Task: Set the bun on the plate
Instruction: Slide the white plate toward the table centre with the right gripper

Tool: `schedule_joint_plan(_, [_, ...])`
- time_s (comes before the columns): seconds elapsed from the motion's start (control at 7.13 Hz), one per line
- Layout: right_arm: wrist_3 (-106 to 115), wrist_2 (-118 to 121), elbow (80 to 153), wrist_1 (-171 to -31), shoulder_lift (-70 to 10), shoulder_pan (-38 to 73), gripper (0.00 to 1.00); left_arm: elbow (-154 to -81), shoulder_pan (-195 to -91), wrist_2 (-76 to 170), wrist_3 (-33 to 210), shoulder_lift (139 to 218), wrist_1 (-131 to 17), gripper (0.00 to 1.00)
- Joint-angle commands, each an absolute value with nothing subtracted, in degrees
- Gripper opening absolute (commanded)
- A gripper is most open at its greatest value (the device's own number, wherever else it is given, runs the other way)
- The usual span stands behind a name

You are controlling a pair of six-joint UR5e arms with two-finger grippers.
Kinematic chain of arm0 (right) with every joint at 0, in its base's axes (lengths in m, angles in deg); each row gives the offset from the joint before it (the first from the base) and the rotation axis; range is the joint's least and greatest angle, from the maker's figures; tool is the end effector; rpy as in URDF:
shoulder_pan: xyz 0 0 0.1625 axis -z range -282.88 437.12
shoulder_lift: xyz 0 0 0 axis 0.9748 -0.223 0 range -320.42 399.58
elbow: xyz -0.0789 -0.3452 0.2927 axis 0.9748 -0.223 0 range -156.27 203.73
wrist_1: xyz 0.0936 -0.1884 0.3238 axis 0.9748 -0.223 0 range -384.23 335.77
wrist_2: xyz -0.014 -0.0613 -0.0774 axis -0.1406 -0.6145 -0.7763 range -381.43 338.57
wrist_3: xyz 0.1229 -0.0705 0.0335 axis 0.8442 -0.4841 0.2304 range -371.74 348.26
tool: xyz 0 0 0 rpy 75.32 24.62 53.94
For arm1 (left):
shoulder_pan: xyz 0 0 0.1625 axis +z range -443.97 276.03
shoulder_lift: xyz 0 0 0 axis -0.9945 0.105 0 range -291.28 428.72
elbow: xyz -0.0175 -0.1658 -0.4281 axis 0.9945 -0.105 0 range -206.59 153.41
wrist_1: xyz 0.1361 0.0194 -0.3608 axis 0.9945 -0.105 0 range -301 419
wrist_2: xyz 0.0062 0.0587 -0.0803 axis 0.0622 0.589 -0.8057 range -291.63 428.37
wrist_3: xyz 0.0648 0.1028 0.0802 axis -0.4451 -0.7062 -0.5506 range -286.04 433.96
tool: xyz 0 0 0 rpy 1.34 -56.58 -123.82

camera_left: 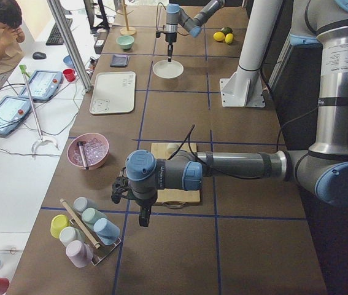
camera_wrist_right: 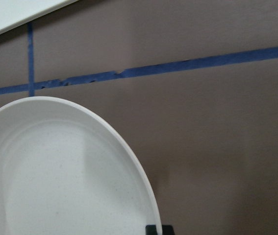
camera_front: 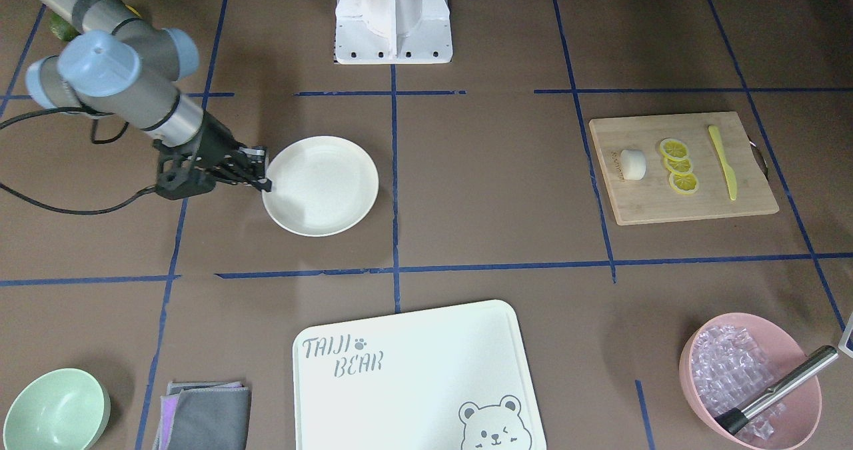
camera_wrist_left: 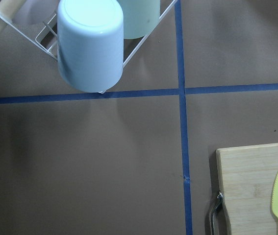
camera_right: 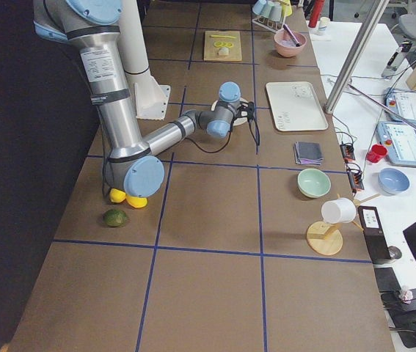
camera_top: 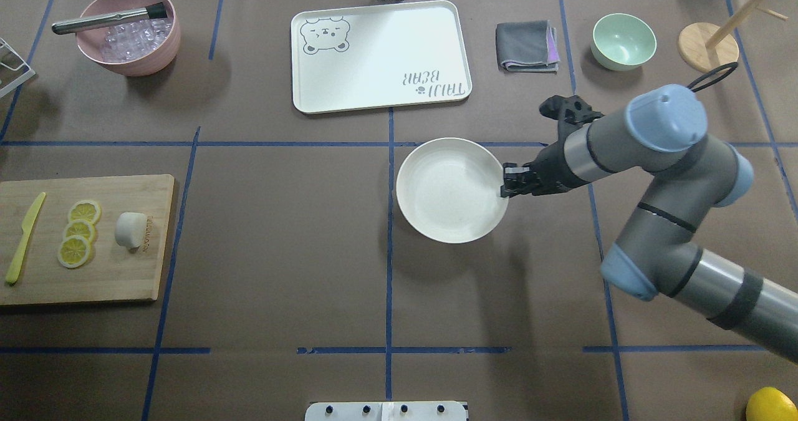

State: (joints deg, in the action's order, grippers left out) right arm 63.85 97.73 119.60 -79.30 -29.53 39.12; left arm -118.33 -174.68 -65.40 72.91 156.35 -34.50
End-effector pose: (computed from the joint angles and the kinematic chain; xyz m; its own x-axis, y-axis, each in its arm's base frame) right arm -0.4712 -0.4473 0.4010 0.4117 0.0457 0.9102 -0.1001 0.9950 -0.0047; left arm -0.0381 -0.4476 0.7256 0.7225 0.0440 -0.6900 -0.0009 0.9980 0.0627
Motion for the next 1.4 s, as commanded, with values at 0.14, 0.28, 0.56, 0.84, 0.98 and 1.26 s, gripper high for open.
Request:
schedule_joint_plan(0.14, [68.7,87.2,118.9,-84.7,-23.4,48.9,0.0,-118.1,-174.5,-65.4,72.9,156.4,-34.4,1.0])
schedule_joint_plan(0.28, [68.8,85.6,118.7,-85.8,-23.3,49.9,0.0,-118.1,-174.5,-65.4,72.9,156.4,-34.4,1.0])
schedule_joint_plan(0.56, [68.8,85.5,118.6,-89.3,-22.6,50.0,0.71,-118.1,-174.5,-65.4,72.9,156.4,-34.4,1.0])
schedule_joint_plan(0.84, [68.5,83.5,119.9,-93.7,-21.6,49.3,0.99,-118.1,-174.5,-65.3,72.9,156.4,-34.5,1.0])
schedule_joint_plan(0.98, [67.0,84.6,122.8,-99.8,-21.5,46.4,0.99,-118.3,-174.4,-65.4,72.9,156.4,-34.5,1.0])
schedule_joint_plan(1.26, [50.7,91.5,126.9,-110.3,-22.3,36.2,0.99,-119.7,-173.0,-65.2,72.9,156.4,-34.3,1.0])
